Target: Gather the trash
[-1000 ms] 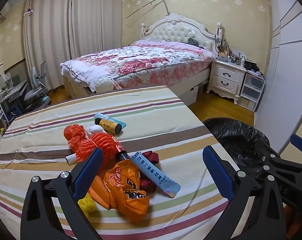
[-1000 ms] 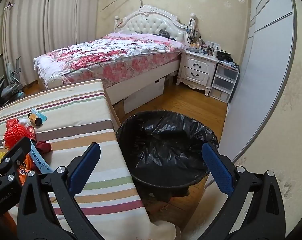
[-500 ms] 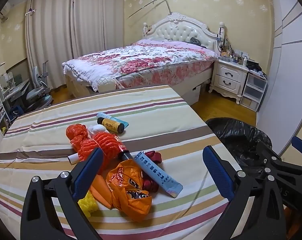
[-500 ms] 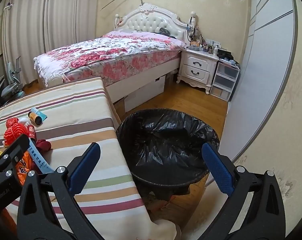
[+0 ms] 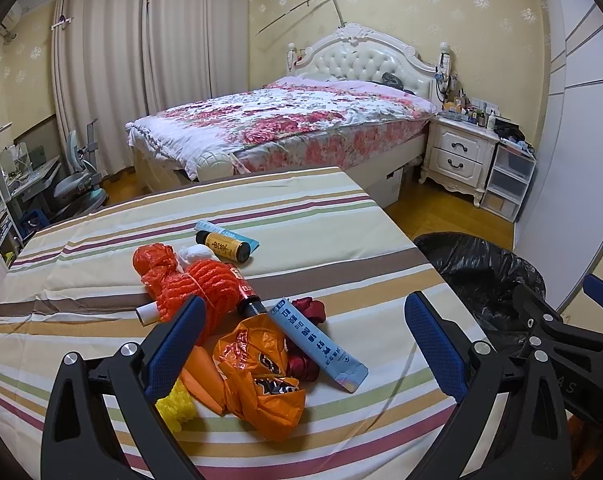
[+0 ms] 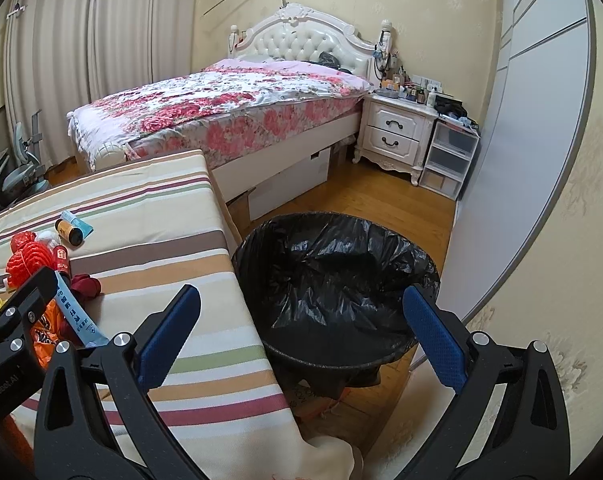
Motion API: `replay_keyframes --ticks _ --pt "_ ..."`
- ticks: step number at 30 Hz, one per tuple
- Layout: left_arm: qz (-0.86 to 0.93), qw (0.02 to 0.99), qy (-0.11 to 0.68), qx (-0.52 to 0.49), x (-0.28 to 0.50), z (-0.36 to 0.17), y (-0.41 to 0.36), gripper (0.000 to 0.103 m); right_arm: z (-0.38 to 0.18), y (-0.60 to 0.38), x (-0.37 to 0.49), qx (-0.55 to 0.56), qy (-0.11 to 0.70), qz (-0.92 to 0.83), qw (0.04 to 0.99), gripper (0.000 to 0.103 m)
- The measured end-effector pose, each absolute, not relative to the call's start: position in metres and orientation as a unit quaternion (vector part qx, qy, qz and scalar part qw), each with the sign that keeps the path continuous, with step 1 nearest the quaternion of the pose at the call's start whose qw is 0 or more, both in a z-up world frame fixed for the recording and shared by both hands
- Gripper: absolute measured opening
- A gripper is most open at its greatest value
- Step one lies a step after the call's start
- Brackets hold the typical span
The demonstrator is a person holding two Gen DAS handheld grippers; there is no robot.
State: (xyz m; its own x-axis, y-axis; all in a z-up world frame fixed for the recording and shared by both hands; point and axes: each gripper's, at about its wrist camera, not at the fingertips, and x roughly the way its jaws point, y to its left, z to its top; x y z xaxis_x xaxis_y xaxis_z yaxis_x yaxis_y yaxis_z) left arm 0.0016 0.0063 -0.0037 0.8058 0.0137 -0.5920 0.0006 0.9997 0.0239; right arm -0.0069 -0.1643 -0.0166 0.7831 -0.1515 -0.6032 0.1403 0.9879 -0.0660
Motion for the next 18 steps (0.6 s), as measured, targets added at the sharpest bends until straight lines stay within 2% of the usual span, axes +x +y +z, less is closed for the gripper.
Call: replay_keyframes --ticks 18 --pt "0.003 0.950 0.313 0.012 0.0003 -0.0058 0.0065 0.097 -0.0162 -0.1657 -0.0065 -0.007 0.324 -0.077 0.943 0.099"
